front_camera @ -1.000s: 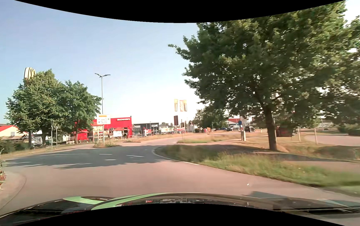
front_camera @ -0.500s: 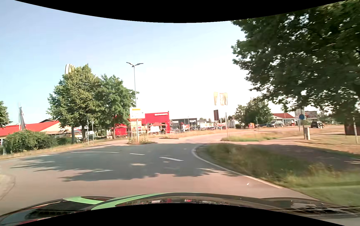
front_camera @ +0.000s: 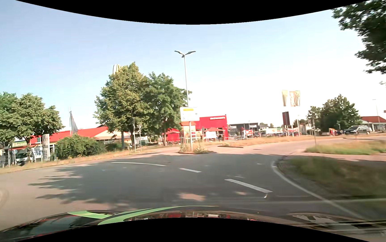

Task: Follow the waypoints while adhering to traffic rules and regulations

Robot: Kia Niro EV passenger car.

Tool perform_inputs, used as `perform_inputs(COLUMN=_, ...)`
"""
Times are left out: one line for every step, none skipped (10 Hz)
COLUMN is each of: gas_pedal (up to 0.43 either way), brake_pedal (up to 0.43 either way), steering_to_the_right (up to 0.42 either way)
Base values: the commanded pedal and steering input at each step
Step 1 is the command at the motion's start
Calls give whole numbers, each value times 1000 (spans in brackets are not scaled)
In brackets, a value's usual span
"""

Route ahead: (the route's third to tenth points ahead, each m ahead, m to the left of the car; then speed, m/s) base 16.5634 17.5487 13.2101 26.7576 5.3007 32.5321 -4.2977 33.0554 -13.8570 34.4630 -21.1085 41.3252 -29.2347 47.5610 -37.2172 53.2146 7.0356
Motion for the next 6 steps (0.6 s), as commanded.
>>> perform_inputs(gas_pedal=98, brake_pedal=0, steering_to_the_right=-307)
perform_inputs(gas_pedal=98, brake_pedal=0, steering_to_the_right=-307)
perform_inputs(gas_pedal=98, brake_pedal=0, steering_to_the_right=-307)
perform_inputs(gas_pedal=98, brake_pedal=0, steering_to_the_right=-308)
perform_inputs(gas_pedal=98, brake_pedal=0, steering_to_the_right=-307)
perform_inputs(gas_pedal=98, brake_pedal=0, steering_to_the_right=-307)
